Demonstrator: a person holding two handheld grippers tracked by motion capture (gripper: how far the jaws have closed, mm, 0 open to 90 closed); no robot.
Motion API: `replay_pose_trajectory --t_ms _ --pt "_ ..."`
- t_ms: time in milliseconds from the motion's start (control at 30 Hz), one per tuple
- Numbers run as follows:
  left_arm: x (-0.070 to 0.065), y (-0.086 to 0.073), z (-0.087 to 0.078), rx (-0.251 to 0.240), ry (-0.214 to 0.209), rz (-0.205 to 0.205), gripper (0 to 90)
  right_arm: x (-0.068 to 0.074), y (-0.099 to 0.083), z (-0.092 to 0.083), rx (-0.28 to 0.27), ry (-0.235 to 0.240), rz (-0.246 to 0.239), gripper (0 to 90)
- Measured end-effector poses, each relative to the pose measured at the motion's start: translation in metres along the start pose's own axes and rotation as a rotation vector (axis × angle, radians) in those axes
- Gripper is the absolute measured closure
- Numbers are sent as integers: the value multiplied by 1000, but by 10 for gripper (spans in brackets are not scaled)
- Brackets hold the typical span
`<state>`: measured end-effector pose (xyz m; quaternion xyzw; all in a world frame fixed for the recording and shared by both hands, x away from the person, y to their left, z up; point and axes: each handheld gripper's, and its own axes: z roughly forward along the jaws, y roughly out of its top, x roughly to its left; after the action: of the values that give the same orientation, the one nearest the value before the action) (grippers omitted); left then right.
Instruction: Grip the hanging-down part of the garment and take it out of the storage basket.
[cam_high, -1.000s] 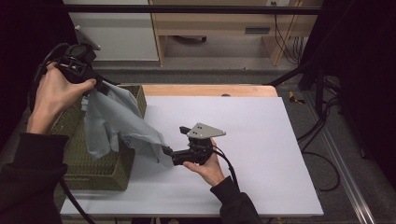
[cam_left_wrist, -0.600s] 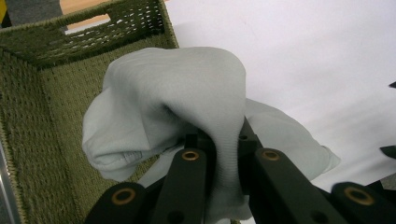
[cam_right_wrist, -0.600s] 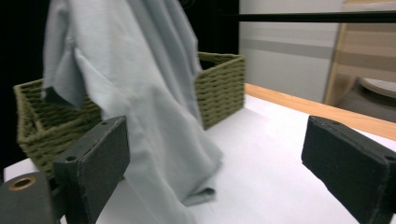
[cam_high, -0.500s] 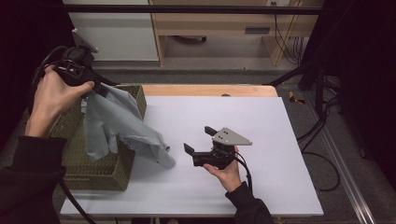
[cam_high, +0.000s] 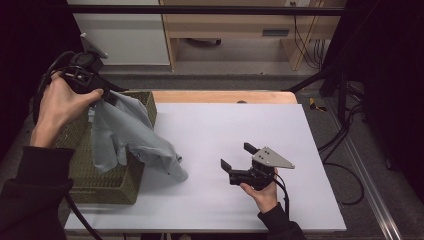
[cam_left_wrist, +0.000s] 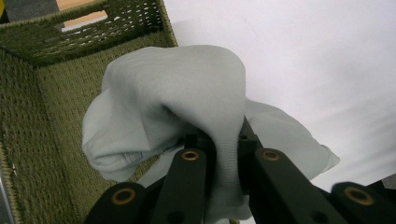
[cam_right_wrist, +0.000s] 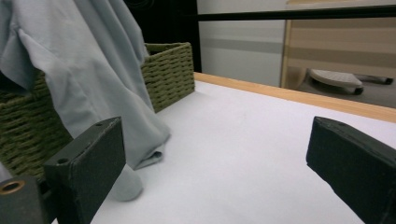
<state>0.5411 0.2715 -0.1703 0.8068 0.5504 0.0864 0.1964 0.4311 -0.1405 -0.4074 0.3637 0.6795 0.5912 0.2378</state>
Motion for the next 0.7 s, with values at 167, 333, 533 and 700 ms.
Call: replay_pose_trajectory --t_ms 167,333,533,700 --pt "2 -2 0 -2 -2 -4 856 -9 -12 -16 -6 -34 15 49" --pt "2 -3 0 -3 -2 -4 856 -12 -21 -27 -2 -58 9 48" --pt "4 -5 0 -4 -5 -7 856 -15 -32 -35 -2 -65 6 49" --pt "6 -6 0 -5 -8 -8 856 -16 -34 -41 0 -73 -5 52"
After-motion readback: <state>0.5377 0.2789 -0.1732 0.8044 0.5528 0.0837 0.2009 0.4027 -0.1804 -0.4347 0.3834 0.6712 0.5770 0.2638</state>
